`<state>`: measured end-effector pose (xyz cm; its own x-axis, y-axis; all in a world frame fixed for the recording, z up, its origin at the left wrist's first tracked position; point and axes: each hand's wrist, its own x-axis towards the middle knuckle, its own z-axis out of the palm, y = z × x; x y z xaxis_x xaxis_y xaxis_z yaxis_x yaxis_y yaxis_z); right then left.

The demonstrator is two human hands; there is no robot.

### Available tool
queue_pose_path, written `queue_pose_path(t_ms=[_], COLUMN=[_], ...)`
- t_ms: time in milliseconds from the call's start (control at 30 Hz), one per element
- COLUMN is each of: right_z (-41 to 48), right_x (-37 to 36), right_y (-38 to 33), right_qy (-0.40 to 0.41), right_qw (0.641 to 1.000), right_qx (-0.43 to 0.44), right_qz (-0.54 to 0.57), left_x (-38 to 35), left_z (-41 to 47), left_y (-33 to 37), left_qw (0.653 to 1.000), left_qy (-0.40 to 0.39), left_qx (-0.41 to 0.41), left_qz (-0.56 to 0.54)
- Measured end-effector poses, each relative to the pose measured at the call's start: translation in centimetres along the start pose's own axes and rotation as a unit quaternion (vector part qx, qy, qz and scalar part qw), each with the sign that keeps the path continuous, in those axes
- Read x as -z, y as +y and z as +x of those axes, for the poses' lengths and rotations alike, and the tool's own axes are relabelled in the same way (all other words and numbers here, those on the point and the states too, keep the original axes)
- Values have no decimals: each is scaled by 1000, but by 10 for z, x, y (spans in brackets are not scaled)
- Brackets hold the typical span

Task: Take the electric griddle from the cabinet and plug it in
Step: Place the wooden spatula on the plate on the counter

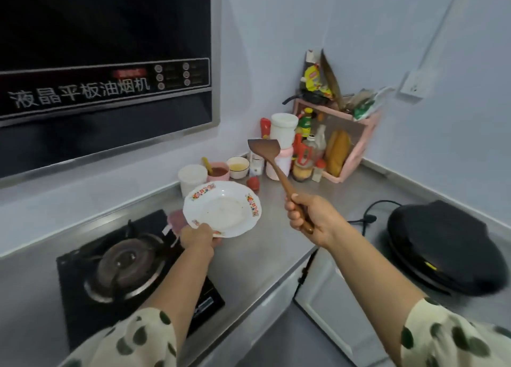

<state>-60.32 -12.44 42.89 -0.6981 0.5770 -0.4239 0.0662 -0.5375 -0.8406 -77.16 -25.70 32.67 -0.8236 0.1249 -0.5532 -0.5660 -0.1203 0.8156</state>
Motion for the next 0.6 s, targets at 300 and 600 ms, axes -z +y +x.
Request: queue_pose_path(t_ms=[300,600], right_z=[42,115], right_x=[112,186], right_y=[-25,-59], right_qy=[70,93], right_qw=[996,990], right_qx=[44,103], right_qz=[27,33], left_x=[-140,-247], left_z=[8,49], left_y=[-68,-122], left_qw=[992,987], left_qy=[-57,-42], left_qx=[67,70], left_qz=[88,135])
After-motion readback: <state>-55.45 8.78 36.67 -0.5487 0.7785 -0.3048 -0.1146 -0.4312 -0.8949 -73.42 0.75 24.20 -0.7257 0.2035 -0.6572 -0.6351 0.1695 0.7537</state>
